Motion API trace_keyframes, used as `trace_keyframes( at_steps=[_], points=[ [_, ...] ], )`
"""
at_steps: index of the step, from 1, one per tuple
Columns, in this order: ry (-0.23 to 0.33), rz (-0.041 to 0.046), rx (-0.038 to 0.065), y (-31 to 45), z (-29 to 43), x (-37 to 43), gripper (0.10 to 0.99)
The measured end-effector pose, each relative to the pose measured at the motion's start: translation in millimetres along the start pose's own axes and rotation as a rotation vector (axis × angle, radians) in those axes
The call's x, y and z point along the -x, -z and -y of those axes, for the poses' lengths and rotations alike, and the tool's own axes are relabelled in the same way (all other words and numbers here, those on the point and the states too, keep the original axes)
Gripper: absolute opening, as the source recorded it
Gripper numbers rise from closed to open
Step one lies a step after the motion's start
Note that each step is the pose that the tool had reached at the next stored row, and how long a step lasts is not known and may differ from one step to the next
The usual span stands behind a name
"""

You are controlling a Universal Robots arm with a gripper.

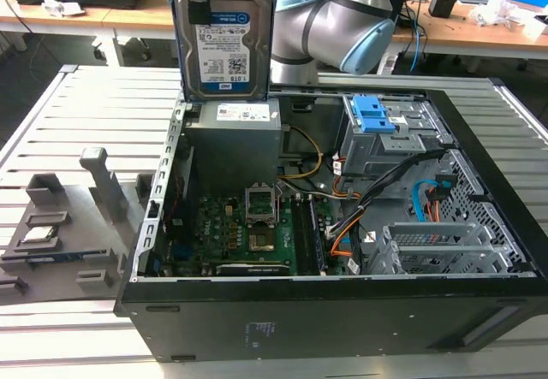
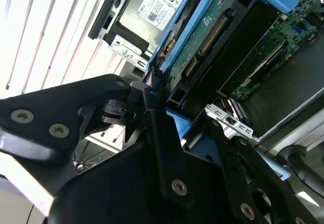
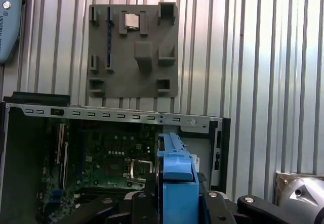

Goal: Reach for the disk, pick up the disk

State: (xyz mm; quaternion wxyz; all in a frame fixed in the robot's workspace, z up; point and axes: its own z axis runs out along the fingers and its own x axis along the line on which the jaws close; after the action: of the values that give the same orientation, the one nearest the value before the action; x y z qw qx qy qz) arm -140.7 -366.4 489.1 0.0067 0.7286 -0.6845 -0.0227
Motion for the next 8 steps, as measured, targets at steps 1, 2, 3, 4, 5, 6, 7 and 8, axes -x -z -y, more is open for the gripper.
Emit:
trace_keyframes(
  at_steps=[1,2,3,4,5,6,7,8],
  points=[
    [0.000,0.0001,0.000,0.1,2.7,-0.2,0.365],
    [0.000,0.0000,0.000,0.2,5.5,-0.3,0.365],
    [0.000,0.0001,0.000,0.4,9.2,-0.6,0.365],
    [0.000,0.0000,0.000,0.5,11.7,-0.7,0.365],
    [0.000,0.0000,0.000,0.6,14.2,-0.9,0.365],
    [0.000,0.0000,0.000,0.7,16.8,-1.0,0.365],
    [0.000,0.0001,0.000,0.8,20.0,-1.2,0.365],
    [0.000,0.0000,0.000,0.9,22.4,-1.4,0.365]
  ],
)
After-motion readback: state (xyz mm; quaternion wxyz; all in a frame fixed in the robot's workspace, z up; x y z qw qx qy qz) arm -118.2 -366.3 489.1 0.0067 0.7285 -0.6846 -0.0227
